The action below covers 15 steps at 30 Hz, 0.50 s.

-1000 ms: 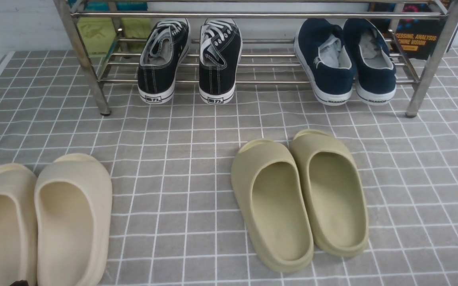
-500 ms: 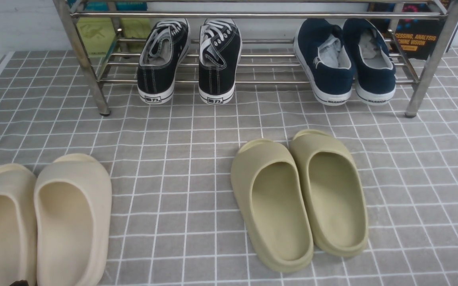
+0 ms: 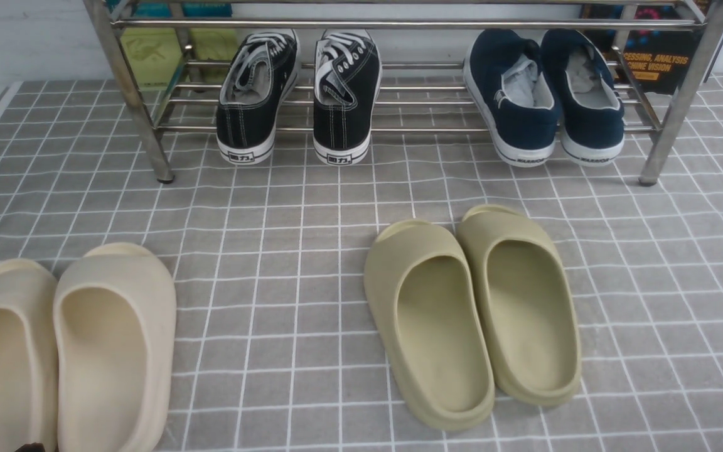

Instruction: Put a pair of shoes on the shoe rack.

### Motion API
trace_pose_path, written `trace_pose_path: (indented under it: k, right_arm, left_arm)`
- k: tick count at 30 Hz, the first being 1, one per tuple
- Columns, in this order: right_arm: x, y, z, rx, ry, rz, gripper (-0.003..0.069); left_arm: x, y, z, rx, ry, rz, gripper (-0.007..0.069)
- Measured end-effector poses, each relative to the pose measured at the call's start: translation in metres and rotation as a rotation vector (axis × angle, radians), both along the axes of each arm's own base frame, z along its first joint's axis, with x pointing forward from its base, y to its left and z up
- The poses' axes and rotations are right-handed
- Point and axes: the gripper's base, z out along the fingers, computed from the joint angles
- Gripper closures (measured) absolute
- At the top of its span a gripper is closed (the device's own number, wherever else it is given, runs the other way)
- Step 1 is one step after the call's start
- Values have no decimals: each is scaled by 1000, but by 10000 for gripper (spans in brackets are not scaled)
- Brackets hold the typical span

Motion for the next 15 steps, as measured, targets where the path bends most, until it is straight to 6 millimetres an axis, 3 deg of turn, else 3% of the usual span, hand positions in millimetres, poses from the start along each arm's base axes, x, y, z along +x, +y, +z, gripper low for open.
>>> trace_pose_path:
  k: [15]
  right_arm:
    - [0,0,0,0,0,0,419]
  left_arm:
    - [0,0,0,0,0,0,624]
